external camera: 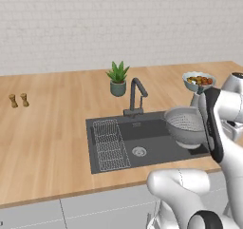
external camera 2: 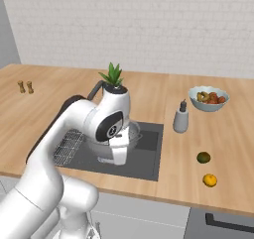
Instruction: Put the colander in the sink, put the mango, tangerine in the colander, and turn on the sink faucet and pour water over the colander.
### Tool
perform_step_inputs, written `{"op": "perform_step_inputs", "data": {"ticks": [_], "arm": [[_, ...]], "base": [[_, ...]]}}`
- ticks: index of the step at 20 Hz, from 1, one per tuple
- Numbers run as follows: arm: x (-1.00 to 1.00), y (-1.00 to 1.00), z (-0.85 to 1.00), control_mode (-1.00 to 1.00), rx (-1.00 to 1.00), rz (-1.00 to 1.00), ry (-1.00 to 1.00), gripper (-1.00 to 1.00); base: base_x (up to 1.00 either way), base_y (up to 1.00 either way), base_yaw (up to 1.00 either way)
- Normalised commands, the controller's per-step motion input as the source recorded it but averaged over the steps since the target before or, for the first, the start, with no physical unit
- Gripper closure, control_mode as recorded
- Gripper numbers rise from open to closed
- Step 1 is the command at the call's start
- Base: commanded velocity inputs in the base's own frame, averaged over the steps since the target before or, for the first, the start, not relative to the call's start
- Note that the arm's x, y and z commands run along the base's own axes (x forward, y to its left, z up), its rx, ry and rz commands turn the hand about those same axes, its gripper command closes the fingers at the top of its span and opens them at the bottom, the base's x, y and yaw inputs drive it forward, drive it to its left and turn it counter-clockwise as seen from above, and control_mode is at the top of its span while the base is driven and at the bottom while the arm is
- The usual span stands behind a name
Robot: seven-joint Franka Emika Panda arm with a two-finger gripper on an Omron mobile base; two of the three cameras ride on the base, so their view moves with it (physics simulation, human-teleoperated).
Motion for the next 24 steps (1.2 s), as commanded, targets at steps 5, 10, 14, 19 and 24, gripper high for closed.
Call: {"op": "perform_step_inputs", "data": {"ticks": [5,10,14,19,24], "arm": [[0.58,-0.2,-0.07,-1.0,0.0,0.0,0.0,1.0],[0.52,0.01,-0.17,-1.0,0.05,0.02,0.01,1.0],[0.35,0.09,-0.39,-1.0,0.09,0.02,0.0,1.0],[0.57,0.01,-0.31,-1.0,0.08,0.06,0.0,1.0],[0.51,0.07,-0.4,-1.0,0.0,0.1,0.0,1.0]], "base": [[0.0,0.0,0.0],[0.0,0.0,0.0],[0.0,0.0,0.0],[0.0,0.0,0.0],[0.0,0.0,0.0]]}}
